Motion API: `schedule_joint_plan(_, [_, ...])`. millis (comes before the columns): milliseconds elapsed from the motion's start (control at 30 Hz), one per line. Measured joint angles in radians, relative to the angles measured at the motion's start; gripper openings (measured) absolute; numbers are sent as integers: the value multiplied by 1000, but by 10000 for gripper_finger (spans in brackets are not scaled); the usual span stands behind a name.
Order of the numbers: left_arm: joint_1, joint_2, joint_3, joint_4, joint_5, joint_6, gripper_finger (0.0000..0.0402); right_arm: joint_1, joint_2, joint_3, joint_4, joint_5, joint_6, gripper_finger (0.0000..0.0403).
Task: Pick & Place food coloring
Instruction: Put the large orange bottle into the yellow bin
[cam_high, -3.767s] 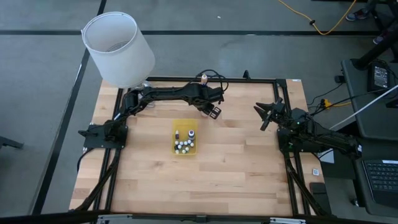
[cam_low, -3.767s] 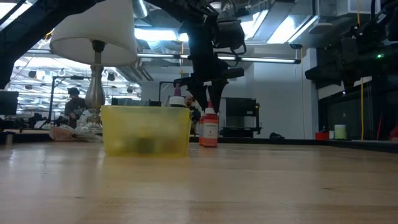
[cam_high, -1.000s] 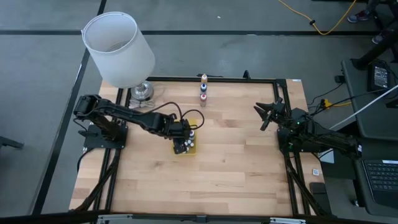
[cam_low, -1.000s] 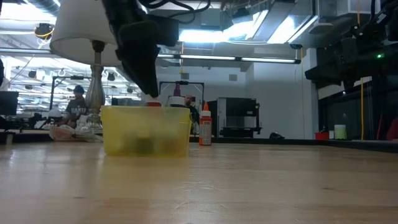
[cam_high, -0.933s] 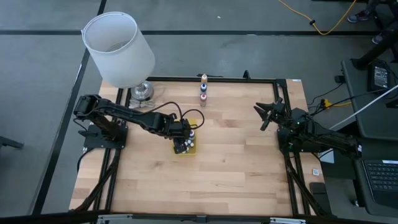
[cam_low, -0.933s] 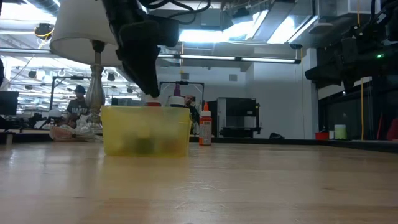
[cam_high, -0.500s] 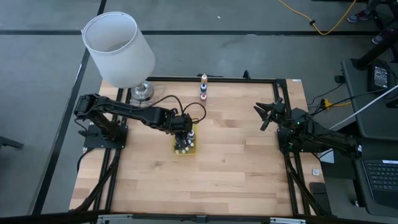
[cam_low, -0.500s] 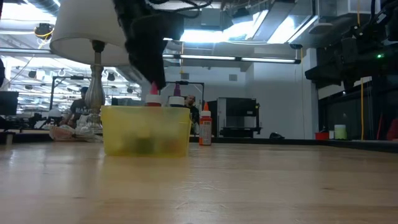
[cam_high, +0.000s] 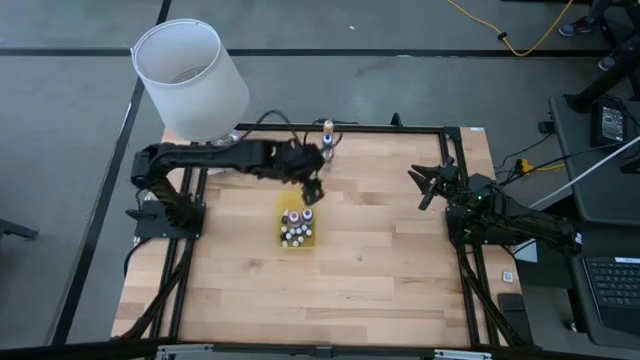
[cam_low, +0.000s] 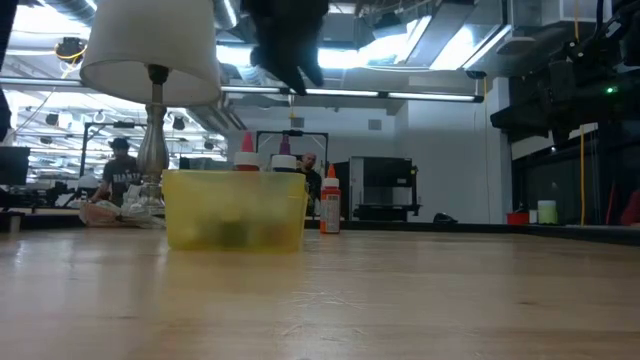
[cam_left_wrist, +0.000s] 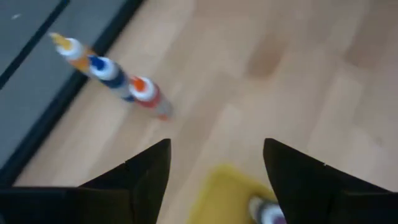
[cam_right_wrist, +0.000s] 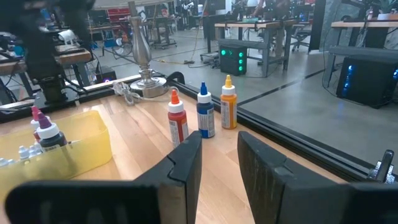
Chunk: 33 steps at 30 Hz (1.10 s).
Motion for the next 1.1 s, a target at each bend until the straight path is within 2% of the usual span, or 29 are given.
schedule_joint_plan(267, [124, 207, 241, -117, -81, -169, 283, 0, 0, 0, 0, 0, 0, 106])
schedule_joint_plan(567, [187, 435, 411, -120, -62, -299, 283, 0, 0, 0, 0, 0, 0, 106])
schedule_joint_plan(833, [208, 508, 422, -165, -101, -408, 281, 0, 0, 0, 0, 0, 0, 106])
schedule_joint_plan(1100, [225, 559, 422, -158, -91, -414, 281, 0, 0, 0, 0, 0, 0, 106])
